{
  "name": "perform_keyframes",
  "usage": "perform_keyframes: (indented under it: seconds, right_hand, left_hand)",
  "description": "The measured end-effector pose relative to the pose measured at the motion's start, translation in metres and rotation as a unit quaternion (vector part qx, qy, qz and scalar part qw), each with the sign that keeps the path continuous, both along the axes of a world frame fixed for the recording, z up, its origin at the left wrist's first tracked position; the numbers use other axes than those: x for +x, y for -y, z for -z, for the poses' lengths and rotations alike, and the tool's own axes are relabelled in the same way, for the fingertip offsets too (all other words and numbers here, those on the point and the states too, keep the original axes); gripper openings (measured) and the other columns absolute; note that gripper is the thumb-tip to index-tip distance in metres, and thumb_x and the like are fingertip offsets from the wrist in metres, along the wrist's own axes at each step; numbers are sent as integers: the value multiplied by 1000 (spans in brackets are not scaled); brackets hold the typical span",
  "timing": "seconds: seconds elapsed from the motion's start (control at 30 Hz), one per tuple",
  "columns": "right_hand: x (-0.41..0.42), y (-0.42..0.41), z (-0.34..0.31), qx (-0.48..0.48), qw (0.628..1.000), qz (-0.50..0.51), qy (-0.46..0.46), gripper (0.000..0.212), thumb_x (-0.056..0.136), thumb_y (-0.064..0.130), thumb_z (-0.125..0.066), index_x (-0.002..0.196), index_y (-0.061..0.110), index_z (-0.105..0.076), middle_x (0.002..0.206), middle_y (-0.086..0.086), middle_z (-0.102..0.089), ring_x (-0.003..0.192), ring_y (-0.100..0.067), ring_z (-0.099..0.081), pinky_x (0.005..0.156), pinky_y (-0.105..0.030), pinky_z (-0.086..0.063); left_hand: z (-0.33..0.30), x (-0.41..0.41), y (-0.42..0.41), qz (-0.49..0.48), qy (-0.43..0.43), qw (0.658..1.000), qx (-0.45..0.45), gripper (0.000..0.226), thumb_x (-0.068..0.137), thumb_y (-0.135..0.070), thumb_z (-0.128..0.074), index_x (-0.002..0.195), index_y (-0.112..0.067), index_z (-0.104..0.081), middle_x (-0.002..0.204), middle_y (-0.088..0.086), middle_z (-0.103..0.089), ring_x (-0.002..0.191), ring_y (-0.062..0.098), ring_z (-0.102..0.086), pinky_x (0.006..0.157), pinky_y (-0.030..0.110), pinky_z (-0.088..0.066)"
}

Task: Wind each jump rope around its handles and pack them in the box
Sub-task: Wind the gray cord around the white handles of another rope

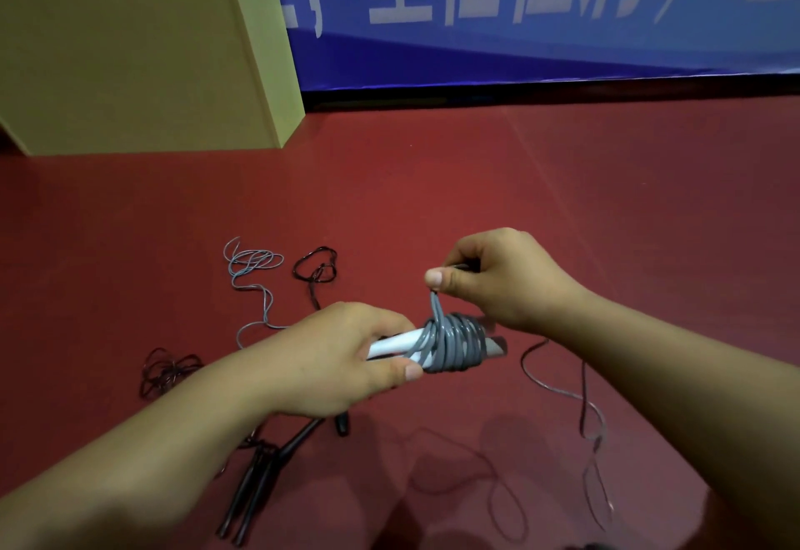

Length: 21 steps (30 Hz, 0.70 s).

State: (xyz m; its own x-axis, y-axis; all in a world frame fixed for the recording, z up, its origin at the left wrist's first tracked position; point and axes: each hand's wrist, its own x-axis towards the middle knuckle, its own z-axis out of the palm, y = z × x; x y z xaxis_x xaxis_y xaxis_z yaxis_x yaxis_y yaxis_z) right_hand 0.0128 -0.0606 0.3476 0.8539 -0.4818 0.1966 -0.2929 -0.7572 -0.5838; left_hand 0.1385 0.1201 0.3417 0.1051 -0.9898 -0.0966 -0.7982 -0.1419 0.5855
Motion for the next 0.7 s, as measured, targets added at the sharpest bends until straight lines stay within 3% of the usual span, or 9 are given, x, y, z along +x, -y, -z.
perform_keyframes:
  seconds: [0.1, 0.2, 0.3, 0.4, 0.5, 0.57, 0.63, 0.7]
  right_hand:
    - [0, 7, 1, 78, 997, -2, 5, 42, 69, 54, -77, 73, 13, -70, 52, 2, -56, 40, -5, -47, 45, -17, -38]
    - [-2, 11, 2, 179, 983, -8, 25, 56, 61, 60, -75, 75, 6, -69, 56, 0, -49, 50, -8, -40, 50, -25, -36]
    - [-5, 11, 0, 279, 960, -32, 9, 49, 69, 50, -74, 79, 3, -69, 54, 3, -49, 48, -8, -39, 46, -20, -34]
    - [-2, 7, 3, 346, 936, -60, 10, 41, 74, 42, -73, 86, 2, -67, 61, 0, -61, 52, -9, -50, 49, -21, -42]
    - [-5, 4, 7, 321, 942, -92, 39, 33, 76, 14, -80, 89, -9, -59, 73, -8, -66, 64, -13, -56, 56, -25, -45]
    - [-5, 2, 10, 278, 955, -94, 38, 7, 78, -13, -58, 75, -8, -54, 61, 1, -60, 56, -8, -52, 52, -27, -40]
    - [-1, -6, 10, 266, 962, -54, 15, 21, 84, -12, -51, 71, 3, -55, 56, 5, -57, 50, -10, -50, 46, -29, -38]
    - [2, -15, 9, 313, 949, -27, -18, 16, 94, 6, -55, 79, 11, -60, 66, 0, -62, 53, -15, -50, 46, -29, -39]
  left_hand:
    - [-2, -3, -1, 21, -106, 994, 11, 9, 93, -29, -66, 89, -21, -64, 64, -14, -49, 57, 2, -41, 55, 20, -34]
    - [-7, -4, -3, 38, -218, 975, 9, 9, 94, -23, -65, 87, -18, -63, 65, -13, -50, 58, 3, -42, 55, 18, -34]
    - [-9, -5, -4, 42, -283, 958, 0, 8, 94, -20, -63, 89, -14, -61, 67, -10, -53, 58, 2, -44, 56, 15, -35]
    - [-10, -7, -3, 34, -325, 945, -7, 12, 93, -23, -60, 92, -11, -58, 70, -5, -59, 60, 3, -48, 56, 13, -36]
    - [-8, -5, 0, 14, -357, 934, -28, 17, 91, -24, -59, 98, -9, -57, 74, -1, -61, 68, 14, -49, 61, 19, -37]
    - [-6, -3, 1, 1, -384, 922, -55, 19, 89, -25, -61, 99, -9, -57, 77, 2, -61, 74, 21, -50, 69, 29, -40]
    - [-4, -3, 3, -22, -408, 909, -87, 20, 89, -21, -61, 101, -5, -56, 76, 2, -61, 72, 18, -54, 72, 29, -45]
    - [-3, -3, 6, -66, -407, 903, -123, 17, 91, -17, -60, 101, -3, -58, 72, 0, -60, 67, 13, -54, 67, 22, -46]
